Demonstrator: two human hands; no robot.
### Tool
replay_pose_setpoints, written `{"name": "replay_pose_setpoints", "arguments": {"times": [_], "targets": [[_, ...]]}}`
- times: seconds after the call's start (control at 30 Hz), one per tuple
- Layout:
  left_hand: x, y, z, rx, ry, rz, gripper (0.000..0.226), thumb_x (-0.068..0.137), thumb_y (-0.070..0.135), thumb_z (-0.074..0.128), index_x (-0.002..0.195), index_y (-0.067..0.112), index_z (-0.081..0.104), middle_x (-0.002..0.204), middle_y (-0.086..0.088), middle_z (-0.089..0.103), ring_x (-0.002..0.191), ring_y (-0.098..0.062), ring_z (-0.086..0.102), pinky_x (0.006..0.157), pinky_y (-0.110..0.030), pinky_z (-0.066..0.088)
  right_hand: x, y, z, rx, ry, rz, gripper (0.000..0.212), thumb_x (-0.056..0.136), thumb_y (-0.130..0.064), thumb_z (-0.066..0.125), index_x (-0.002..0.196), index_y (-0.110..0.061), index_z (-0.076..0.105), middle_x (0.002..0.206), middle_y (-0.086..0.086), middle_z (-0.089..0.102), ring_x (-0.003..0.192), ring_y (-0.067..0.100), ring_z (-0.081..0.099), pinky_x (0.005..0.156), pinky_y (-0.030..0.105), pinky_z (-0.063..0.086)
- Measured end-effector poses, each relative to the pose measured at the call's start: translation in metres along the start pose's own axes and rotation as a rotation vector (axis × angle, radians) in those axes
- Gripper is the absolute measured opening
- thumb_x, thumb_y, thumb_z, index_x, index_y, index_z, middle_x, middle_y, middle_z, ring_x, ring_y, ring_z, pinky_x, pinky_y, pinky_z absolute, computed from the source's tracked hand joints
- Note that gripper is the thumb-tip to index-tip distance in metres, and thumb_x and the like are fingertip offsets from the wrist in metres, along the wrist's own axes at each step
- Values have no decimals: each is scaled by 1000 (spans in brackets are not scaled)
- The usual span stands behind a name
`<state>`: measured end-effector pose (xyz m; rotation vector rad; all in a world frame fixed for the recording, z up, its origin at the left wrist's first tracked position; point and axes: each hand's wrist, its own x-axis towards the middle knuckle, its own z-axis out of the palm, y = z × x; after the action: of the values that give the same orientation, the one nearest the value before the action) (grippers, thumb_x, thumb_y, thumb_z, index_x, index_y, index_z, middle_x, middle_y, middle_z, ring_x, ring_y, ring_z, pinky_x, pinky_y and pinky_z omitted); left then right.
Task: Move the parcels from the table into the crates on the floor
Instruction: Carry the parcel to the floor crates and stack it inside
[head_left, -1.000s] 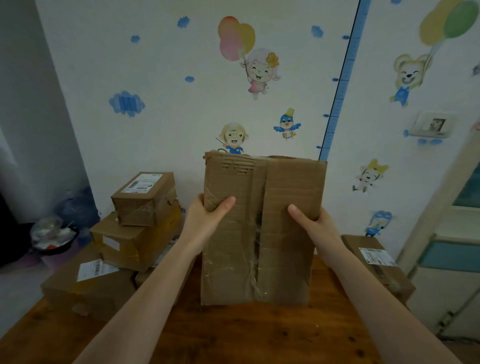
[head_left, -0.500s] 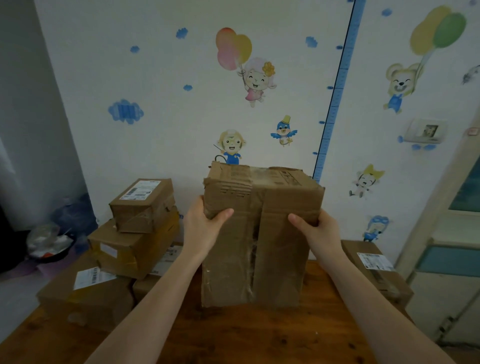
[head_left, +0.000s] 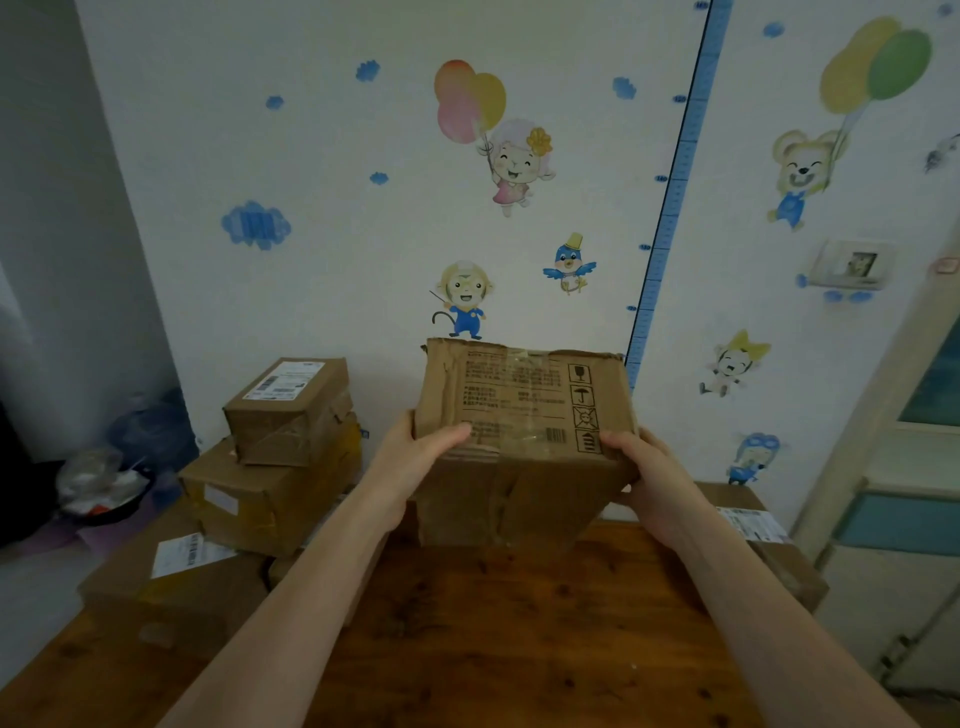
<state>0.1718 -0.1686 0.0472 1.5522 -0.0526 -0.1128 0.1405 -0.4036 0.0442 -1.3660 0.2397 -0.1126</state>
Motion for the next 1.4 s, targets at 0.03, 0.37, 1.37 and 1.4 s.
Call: {"name": "replay_pose_setpoints", "arguments": {"times": [0.03,0.37,1.37,1.4], "targets": [[0,-1,0,-17,-2,6,39,86,26,66,121,22,48,112,2,59,107,-16,54,92,-38,46,-1,0,0,-13,-17,-12,39,89,-16,59,127,-15,50,116,10,61,106,25,57,91,46,49],[-3,0,-2,62,49,157,31,84,8,68,109,20,53,100,7,60,97,-11,56,89,-30,48,-5,10,7,-140,20,-89,42,81,-19,70,118,-15,50,106,3,63,98,18,60,78,33,53],[2,-3,-18,-27,-106,78,59,75,59,62,109,12,66,102,-2,68,99,-21,63,88,-37,48,-4,18,10,-281,120,-390,39,84,-13,68,119,-16,50,103,-7,60,92,5,56,68,16,47],[3,1,-19,-159,-123,-10,64,71,66,57,104,13,69,96,-5,70,94,-23,63,87,-41,47,-4,17,9,-307,114,-399,40,84,-13,68,119,-18,49,104,-8,59,91,3,55,68,15,47]]}}
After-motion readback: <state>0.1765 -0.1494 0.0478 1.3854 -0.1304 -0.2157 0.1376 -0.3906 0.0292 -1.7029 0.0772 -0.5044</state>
